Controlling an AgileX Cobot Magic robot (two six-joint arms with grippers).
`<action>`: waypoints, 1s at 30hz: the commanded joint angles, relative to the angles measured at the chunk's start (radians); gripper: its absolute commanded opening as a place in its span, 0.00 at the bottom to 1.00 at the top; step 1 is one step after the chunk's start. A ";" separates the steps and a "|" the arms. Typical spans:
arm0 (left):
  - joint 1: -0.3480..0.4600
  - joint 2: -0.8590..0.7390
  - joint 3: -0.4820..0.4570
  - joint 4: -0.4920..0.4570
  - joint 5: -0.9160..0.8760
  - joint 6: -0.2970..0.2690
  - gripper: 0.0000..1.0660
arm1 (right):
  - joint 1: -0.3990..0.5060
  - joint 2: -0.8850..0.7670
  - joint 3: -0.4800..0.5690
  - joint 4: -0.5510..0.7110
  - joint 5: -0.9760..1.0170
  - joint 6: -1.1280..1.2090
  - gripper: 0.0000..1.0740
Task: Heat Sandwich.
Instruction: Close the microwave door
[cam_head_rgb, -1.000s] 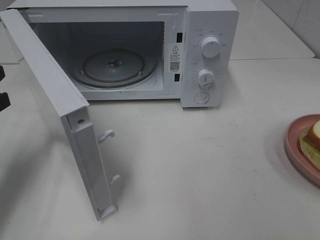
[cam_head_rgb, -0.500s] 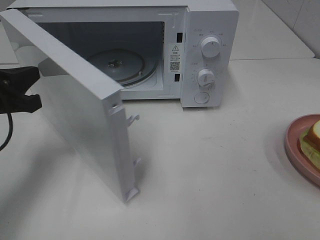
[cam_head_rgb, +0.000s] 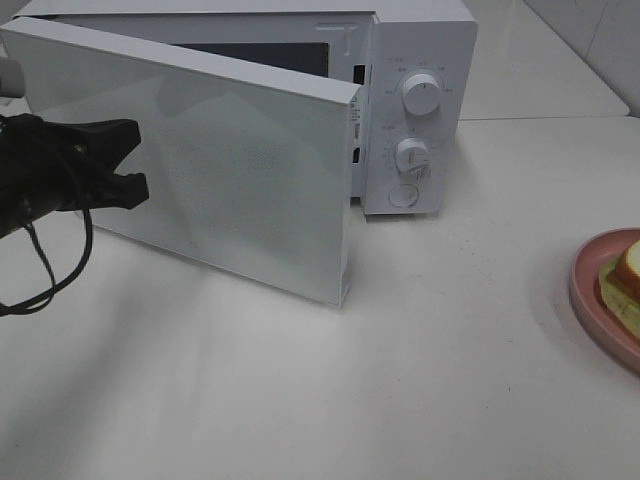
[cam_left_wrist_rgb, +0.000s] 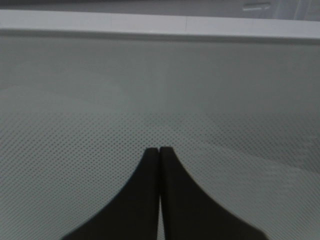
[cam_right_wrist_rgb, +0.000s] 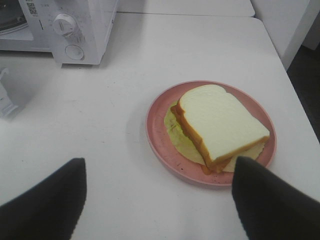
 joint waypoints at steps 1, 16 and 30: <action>-0.054 0.016 -0.037 -0.083 -0.007 0.050 0.00 | -0.009 -0.027 0.000 0.003 -0.015 0.001 0.70; -0.218 0.131 -0.169 -0.364 -0.006 0.183 0.00 | -0.009 -0.027 0.000 0.003 -0.015 0.001 0.70; -0.290 0.252 -0.358 -0.420 0.023 0.185 0.00 | -0.009 -0.027 0.000 0.003 -0.015 0.001 0.70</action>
